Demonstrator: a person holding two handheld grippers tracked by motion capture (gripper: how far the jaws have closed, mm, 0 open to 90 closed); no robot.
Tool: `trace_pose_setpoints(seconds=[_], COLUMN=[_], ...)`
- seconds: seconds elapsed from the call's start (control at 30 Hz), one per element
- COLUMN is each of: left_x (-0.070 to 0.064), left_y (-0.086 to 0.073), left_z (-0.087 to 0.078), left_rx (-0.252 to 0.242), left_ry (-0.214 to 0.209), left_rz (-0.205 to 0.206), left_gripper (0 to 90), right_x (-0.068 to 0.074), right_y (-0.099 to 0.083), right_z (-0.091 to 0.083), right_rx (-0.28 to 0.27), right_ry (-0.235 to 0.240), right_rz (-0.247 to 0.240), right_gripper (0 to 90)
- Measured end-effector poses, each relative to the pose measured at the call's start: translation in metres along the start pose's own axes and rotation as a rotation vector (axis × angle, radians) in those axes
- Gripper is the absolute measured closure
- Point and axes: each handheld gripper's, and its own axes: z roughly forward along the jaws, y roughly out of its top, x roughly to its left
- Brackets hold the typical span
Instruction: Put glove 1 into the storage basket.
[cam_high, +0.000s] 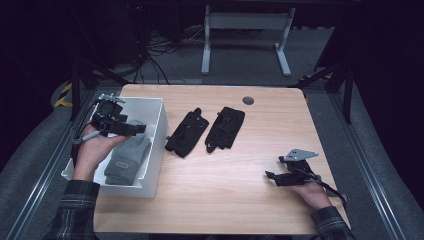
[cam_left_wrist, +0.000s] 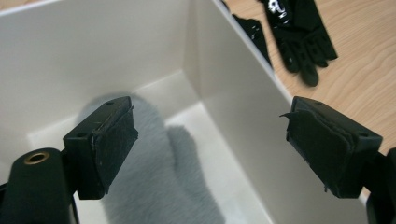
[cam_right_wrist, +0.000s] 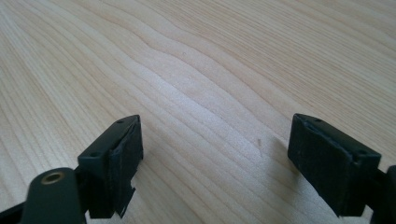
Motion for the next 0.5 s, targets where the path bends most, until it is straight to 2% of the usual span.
trace_pose_setpoints(seconds=[0.17, 0.23, 0.33, 0.5], left_x=[-0.019, -0.028, -0.040, -0.065], left_y=[0.010, 0.014, 0.019, 0.027], left_z=[0.003, 0.005, 0.007, 0.014], left_rx=[-0.023, -0.036, -0.049, -0.072], left_ry=[-0.018, -0.041, -0.051, -0.097], left_rz=[0.035, 0.040, 0.065, 0.107], left_gripper=[16.2, 16.3, 16.3, 16.3], right_x=[0.000, 0.000, 0.000, 0.000], right_y=[0.000, 0.000, 0.000, 0.000], right_z=[0.000, 0.000, 0.000, 0.000], right_rx=[0.000, 0.000, 0.000, 0.000], right_ry=[0.000, 0.000, 0.000, 0.000], right_rz=[0.000, 0.000, 0.000, 0.000], right_gripper=[18.4, 18.4, 18.4, 18.4])
